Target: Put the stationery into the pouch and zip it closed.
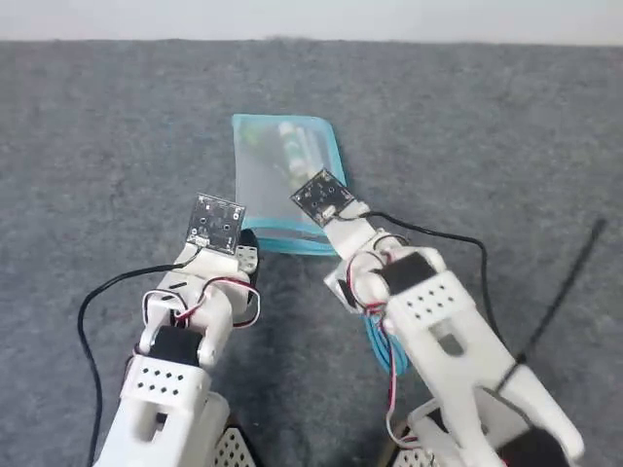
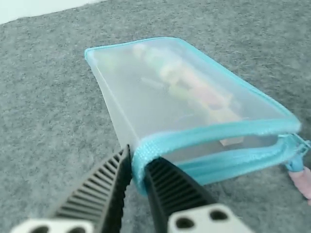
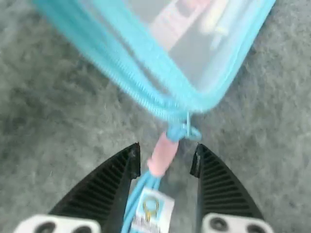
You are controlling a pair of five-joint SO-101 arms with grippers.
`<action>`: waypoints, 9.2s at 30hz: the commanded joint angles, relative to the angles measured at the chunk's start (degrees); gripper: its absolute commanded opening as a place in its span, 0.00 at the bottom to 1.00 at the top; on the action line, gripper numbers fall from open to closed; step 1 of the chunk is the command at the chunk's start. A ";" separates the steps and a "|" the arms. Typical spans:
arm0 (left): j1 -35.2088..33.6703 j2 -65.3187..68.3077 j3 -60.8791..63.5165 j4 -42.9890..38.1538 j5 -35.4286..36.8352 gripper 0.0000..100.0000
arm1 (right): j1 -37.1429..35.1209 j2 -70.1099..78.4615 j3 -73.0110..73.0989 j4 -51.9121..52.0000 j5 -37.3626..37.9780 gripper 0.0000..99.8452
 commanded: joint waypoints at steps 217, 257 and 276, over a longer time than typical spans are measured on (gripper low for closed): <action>0.97 0.00 -7.08 6.59 2.55 0.01 | 0.75 4.44 -8.00 -11.12 5.98 0.01; 11.78 -2.81 -9.80 14.68 -2.11 0.19 | -1.63 -8.92 -9.41 0.66 0.00 0.01; 3.69 2.90 -6.20 0.62 -7.12 0.01 | -2.15 -11.38 -2.81 -3.47 4.48 0.01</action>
